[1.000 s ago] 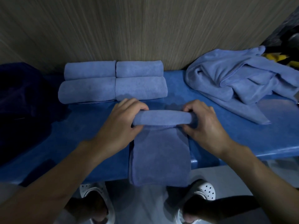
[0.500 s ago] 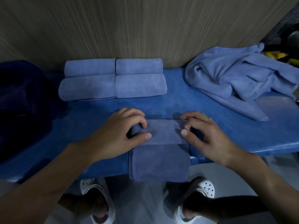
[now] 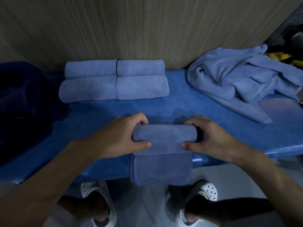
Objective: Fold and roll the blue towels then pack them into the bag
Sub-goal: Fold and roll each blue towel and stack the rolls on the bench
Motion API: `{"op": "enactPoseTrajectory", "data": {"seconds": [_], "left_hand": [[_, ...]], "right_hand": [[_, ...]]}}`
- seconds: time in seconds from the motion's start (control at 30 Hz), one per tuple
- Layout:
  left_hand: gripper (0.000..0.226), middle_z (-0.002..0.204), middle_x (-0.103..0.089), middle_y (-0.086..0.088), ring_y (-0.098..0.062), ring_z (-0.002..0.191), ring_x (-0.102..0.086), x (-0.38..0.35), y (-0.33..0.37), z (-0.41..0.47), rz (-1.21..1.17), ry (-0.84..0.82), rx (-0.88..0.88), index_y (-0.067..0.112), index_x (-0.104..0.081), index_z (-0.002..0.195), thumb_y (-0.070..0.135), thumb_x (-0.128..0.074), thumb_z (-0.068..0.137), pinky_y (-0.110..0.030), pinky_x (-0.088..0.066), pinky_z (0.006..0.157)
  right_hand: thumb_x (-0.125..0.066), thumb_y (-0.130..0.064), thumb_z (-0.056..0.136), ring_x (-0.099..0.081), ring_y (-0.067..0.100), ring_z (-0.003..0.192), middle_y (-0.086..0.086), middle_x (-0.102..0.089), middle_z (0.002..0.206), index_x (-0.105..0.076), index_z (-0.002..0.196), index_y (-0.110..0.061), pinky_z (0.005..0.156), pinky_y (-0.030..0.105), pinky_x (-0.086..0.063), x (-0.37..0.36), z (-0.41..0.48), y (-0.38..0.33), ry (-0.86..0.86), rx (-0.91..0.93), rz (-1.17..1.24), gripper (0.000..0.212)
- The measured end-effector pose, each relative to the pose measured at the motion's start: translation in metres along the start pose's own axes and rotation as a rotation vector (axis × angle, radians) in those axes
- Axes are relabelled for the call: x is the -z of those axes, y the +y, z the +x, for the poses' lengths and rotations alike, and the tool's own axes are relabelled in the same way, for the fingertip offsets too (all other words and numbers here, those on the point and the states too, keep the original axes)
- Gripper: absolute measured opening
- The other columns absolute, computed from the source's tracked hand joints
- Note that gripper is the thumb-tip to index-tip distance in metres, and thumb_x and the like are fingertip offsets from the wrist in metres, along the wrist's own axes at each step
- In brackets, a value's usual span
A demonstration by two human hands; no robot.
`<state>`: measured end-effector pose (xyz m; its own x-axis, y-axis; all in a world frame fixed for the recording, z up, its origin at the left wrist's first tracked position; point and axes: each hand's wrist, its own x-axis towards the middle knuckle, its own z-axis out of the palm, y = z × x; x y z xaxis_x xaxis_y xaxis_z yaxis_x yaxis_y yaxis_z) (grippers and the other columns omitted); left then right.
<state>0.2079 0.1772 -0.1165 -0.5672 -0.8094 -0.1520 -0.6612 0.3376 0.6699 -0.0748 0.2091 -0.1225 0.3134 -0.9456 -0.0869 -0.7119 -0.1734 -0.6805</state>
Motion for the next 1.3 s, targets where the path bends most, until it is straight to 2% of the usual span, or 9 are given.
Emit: {"op": "enactPoseTrajectory", "data": {"seconds": [0.2, 0.37, 0.47, 0.6, 0.8, 0.93, 1.03, 1.13, 1.3], "left_hand": [[0.034, 0.09, -0.058, 0.012, -0.012, 0.082, -0.057, 0.002, 0.008, 0.004, -0.113, 0.197, -0.051, 0.031, -0.049, 0.094, 0.024, -0.078, 0.077, -0.03, -0.046, 0.069], [0.042, 0.101, -0.056, 0.009, -0.018, 0.097, -0.057, -0.005, 0.005, 0.008, 0.057, 0.353, -0.204, 0.026, -0.04, 0.09, -0.001, -0.069, 0.075, -0.046, -0.045, 0.082], [0.053, 0.113, -0.055, 0.009, -0.015, 0.109, -0.055, -0.01, 0.002, 0.008, 0.184, 0.373, -0.279, 0.026, -0.033, 0.087, -0.007, -0.07, 0.068, -0.044, -0.041, 0.084], [0.054, 0.13, -0.053, 0.006, -0.01, 0.124, -0.047, -0.011, -0.002, 0.003, 0.233, 0.286, -0.314, 0.026, -0.03, 0.085, -0.001, -0.073, 0.07, -0.035, -0.036, 0.095], [0.045, 0.133, -0.05, 0.01, -0.001, 0.129, -0.043, -0.012, 0.004, -0.007, 0.157, 0.197, -0.319, 0.023, -0.039, 0.08, 0.05, -0.074, 0.075, -0.033, -0.037, 0.101], [0.033, 0.123, -0.056, 0.01, 0.0, 0.124, -0.048, -0.013, 0.008, -0.008, 0.018, 0.224, -0.295, 0.02, -0.046, 0.072, 0.044, -0.064, 0.087, -0.036, -0.042, 0.098], [0.029, 0.121, -0.053, 0.012, -0.008, 0.12, -0.053, -0.015, 0.005, -0.006, -0.03, 0.222, -0.286, 0.022, -0.049, 0.089, 0.037, -0.072, 0.083, -0.038, -0.045, 0.095], [0.044, 0.122, -0.049, 0.019, -0.012, 0.118, -0.054, -0.015, 0.002, -0.005, -0.042, 0.178, -0.254, 0.033, -0.053, 0.115, 0.043, -0.077, 0.079, -0.037, -0.047, 0.095], [0.059, 0.123, -0.05, 0.02, -0.008, 0.118, -0.053, -0.014, -0.004, -0.011, -0.056, 0.119, -0.2, 0.035, -0.054, 0.125, 0.04, -0.082, 0.074, -0.032, -0.046, 0.098]], "right_hand": [[-0.08, -0.031, 0.065, -0.052, 0.01, 0.087, -0.011, -0.051, 0.091, -0.049, 0.089, -0.029, 0.079, 0.032, -0.043, -0.005, 0.01, -0.003, 0.22, 0.076, 0.028, 0.04], [-0.083, -0.019, 0.065, -0.043, 0.014, 0.086, -0.007, -0.042, 0.096, -0.04, 0.092, -0.03, 0.076, 0.04, -0.039, -0.008, 0.017, -0.008, 0.336, 0.204, -0.202, 0.052], [-0.081, -0.013, 0.066, -0.045, 0.019, 0.092, -0.002, -0.044, 0.102, -0.04, 0.093, -0.026, 0.078, 0.038, -0.036, -0.01, 0.017, -0.011, 0.322, 0.221, -0.254, 0.05], [-0.079, -0.017, 0.065, -0.05, 0.026, 0.103, 0.0, -0.044, 0.115, -0.04, 0.094, -0.024, 0.08, 0.031, -0.029, -0.011, 0.009, -0.01, 0.235, 0.235, -0.336, 0.049], [-0.069, -0.059, 0.068, -0.045, 0.02, 0.117, -0.004, -0.039, 0.129, -0.039, 0.095, -0.03, 0.093, 0.044, -0.04, -0.014, -0.008, -0.011, 0.118, 0.207, -0.23, 0.05], [-0.059, -0.054, 0.085, -0.048, 0.018, 0.12, -0.006, -0.044, 0.126, -0.046, 0.088, -0.026, 0.095, 0.048, -0.042, -0.017, -0.016, -0.012, 0.116, 0.227, -0.105, 0.031], [-0.058, -0.046, 0.087, -0.051, 0.016, 0.119, -0.006, -0.047, 0.122, -0.047, 0.087, -0.026, 0.094, 0.048, -0.043, -0.018, -0.017, -0.01, 0.12, 0.19, -0.027, 0.023], [-0.063, -0.054, 0.079, -0.051, 0.01, 0.115, -0.01, -0.051, 0.119, -0.04, 0.099, -0.034, 0.096, 0.042, -0.042, -0.017, -0.016, -0.01, 0.095, 0.127, -0.003, 0.036], [-0.064, -0.066, 0.065, -0.045, -0.006, 0.109, -0.029, -0.048, 0.113, -0.031, 0.111, -0.053, 0.096, 0.029, -0.038, -0.014, -0.016, -0.011, 0.06, 0.064, -0.066, 0.058]]}}
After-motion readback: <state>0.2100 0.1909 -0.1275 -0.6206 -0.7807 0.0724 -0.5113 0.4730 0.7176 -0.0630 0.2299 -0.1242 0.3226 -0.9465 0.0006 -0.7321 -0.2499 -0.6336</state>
